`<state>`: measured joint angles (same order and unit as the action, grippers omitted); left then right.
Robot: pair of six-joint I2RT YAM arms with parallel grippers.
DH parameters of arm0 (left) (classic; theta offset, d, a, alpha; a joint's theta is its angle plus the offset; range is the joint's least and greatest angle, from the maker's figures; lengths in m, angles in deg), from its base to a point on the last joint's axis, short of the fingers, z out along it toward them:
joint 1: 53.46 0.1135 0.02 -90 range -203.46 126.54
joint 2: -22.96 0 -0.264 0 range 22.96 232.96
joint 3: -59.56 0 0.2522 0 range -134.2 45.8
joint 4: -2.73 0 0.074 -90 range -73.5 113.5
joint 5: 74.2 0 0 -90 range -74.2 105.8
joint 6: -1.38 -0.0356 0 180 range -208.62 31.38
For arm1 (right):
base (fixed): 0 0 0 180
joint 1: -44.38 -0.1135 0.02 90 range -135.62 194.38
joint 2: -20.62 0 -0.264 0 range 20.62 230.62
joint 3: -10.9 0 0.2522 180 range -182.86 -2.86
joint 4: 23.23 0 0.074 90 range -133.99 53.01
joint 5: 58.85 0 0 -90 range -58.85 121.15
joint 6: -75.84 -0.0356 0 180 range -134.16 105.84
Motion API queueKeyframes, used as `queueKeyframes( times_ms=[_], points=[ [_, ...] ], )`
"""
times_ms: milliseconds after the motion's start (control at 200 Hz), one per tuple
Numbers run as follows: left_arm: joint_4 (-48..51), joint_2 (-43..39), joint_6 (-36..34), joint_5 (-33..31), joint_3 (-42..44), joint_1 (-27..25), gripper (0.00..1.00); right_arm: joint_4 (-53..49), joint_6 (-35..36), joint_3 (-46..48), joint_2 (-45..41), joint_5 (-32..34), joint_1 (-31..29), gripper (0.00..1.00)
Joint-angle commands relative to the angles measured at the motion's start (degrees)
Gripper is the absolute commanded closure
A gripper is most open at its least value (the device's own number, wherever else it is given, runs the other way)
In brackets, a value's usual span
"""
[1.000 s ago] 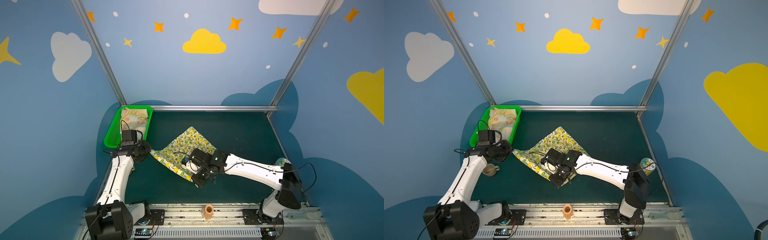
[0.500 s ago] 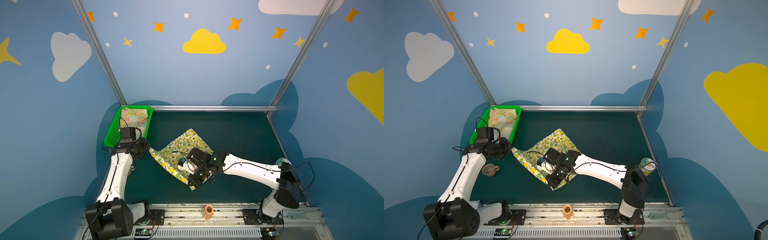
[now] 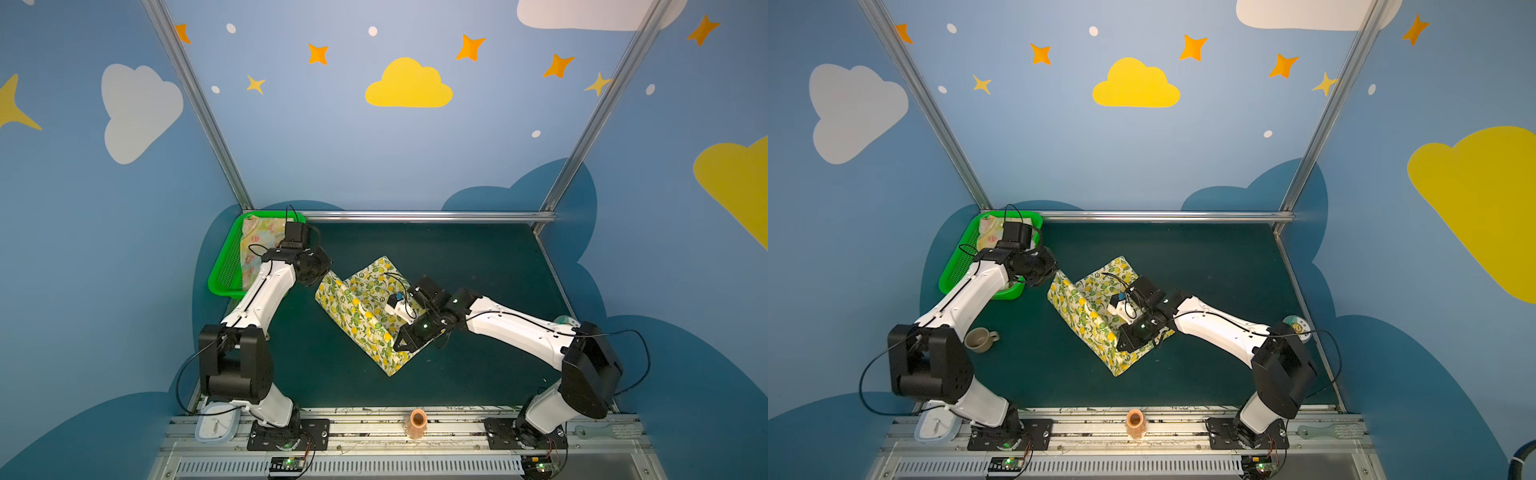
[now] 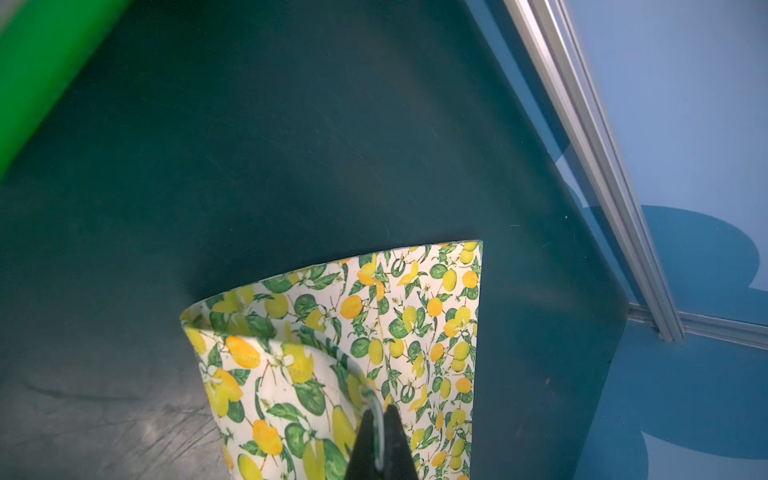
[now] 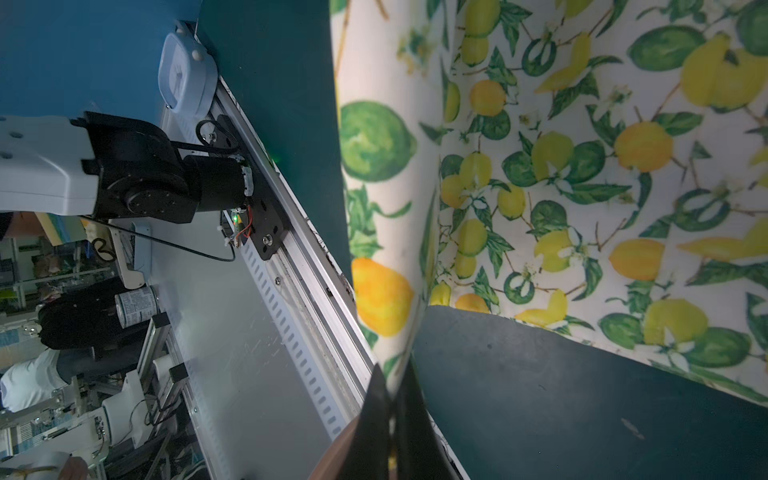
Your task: Fold and stack the skirts
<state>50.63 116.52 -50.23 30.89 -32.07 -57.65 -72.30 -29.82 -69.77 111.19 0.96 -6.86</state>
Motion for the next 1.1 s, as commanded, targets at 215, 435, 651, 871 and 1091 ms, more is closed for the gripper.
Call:
queueKeyframes(
  times_ms=[215, 435, 651, 871, 1091],
  points=[
    [0.1, 2.2, 0.1, -2.6, -3.2, -1.3, 0.96, -0.8, -0.9, 1.9, -2.8, -2.7, 1.0, 1.0],
    [4.5, -5.1, -1.1, -6.2, -0.3, 0.3, 0.96, -3.5, 0.9, -1.1, -1.8, 0.4, -3.1, 1.0],
    [7.3, -15.1, -1.4, -4.1, 5.4, 6.0, 0.96, -4.6, 1.6, -4.9, -0.3, 1.8, -8.2, 1.0],
    [11.7, -21.8, -3.8, -4.6, 8.7, 9.7, 0.96, -3.9, 1.3, -7.6, 2.0, 1.6, -12.5, 1.0],
    [12.1, -26.3, -4.8, -5.3, 9.9, 12.8, 0.96, -5.0, 3.0, -10.6, 5.0, 1.8, -15.3, 1.0]
  ],
)
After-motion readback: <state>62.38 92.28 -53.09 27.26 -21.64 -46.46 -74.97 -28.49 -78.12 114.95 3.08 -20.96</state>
